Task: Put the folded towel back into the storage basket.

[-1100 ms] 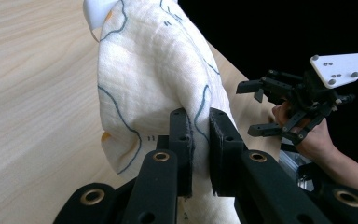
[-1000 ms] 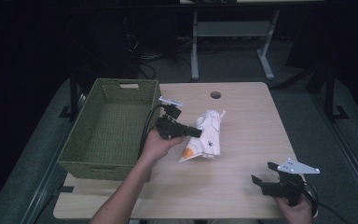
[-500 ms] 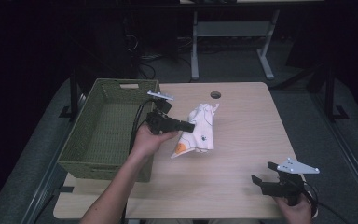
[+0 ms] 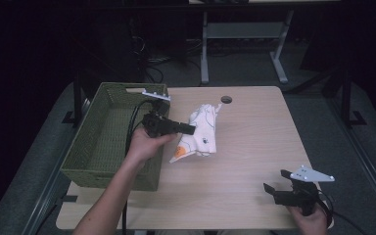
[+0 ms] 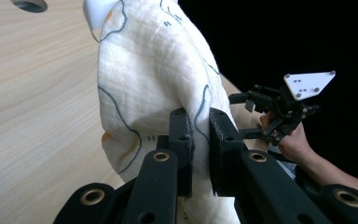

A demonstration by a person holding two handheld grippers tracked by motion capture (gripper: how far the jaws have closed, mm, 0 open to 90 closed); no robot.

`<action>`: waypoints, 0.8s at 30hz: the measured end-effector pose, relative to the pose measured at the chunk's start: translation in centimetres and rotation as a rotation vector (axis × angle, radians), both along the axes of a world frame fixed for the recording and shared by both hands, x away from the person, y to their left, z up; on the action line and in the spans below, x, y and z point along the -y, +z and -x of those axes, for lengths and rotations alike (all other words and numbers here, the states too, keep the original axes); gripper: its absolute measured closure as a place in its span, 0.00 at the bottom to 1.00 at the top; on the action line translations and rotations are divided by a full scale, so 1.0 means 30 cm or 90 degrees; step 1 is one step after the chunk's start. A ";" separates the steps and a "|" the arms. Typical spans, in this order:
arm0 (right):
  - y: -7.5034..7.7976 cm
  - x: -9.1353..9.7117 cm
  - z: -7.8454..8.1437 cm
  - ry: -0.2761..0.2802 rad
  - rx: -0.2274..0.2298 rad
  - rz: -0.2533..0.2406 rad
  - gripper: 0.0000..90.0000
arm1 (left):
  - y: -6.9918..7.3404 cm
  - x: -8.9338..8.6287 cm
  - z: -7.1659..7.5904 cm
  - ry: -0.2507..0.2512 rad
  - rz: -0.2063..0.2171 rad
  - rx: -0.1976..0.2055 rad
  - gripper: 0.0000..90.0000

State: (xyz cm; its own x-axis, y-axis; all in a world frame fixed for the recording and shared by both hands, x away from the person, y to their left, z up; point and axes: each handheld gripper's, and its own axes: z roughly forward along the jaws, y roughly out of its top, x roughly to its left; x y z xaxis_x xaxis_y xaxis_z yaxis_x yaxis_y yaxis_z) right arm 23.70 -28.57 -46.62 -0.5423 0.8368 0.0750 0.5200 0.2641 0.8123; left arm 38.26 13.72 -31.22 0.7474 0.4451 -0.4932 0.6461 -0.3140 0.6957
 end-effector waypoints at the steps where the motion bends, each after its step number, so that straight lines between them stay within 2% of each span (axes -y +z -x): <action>1: 0.000 -0.001 -0.001 0.000 -0.001 0.000 0.17 | 0.003 -0.005 0.000 0.002 -0.002 0.002 0.91; 18: -0.005 -0.011 -0.004 0.006 -0.004 0.012 0.17 | 0.063 -0.153 0.004 0.034 -0.003 0.008 0.90; 22: -0.005 -0.011 -0.003 0.004 -0.005 0.010 0.17 | 0.077 -0.180 0.005 0.038 -0.023 0.017 0.90; 24: -0.005 -0.010 -0.003 0.004 -0.003 0.012 0.17 | 0.081 -0.196 0.005 0.042 -0.024 0.019 0.90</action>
State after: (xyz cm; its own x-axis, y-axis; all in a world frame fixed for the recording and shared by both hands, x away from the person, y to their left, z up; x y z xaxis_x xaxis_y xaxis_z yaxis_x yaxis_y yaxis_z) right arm 23.80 -28.26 -46.77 -0.5473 0.8346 0.0619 0.5223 0.2828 0.8045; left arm 38.12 19.61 -28.79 0.7299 0.5116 -0.4534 0.6455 -0.2974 0.7035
